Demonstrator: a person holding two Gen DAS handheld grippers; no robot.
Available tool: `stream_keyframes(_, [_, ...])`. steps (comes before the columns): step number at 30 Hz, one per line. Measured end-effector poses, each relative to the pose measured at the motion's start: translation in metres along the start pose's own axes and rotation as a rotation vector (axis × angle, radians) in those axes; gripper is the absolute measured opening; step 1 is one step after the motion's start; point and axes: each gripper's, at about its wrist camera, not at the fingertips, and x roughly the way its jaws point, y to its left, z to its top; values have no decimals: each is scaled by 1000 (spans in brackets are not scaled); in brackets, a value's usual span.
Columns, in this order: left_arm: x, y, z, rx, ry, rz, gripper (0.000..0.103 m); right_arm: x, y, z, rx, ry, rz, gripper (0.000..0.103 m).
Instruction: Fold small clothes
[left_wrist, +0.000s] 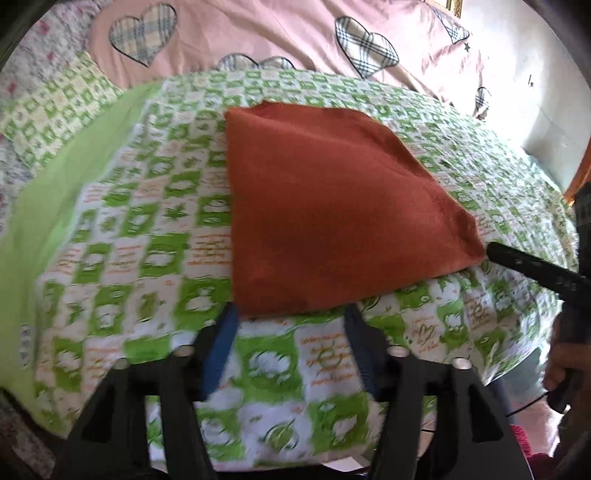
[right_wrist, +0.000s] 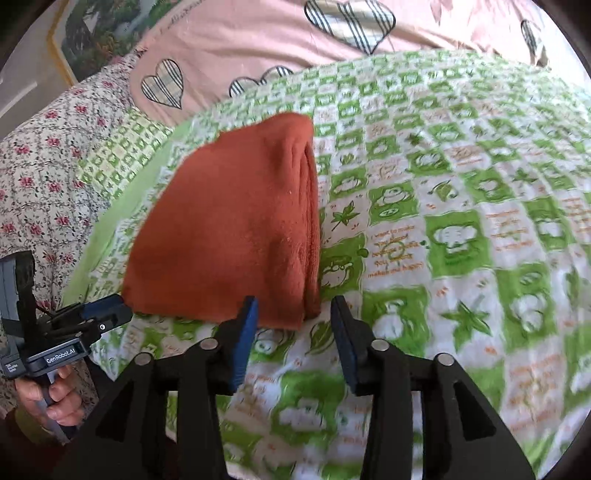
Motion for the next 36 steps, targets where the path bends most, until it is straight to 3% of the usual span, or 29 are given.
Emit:
stream_keyframes(2, [-7, 2, -4, -6, -6, 22, 66, -8, 4, -3, -5, -16, 6, 54])
stream_keyframes(6, [-14, 6, -7, -21, -3, 72, 80, -14, 14, -8, -27, -17, -6, 71])
stream_keyframes(15, [-23, 9, -5, -42, -14, 129, 85, -14, 34, -10, -96, -5, -28, 95])
stream_keyframes(28, [-24, 13, -4, -31, -1, 230, 93, -16, 65, -2, -240, 21, -20, 102])
stream_keyframes(36, [-20, 16, 1, -47, -1, 242, 94, 1, 67, 5, -229, 55, -32, 102])
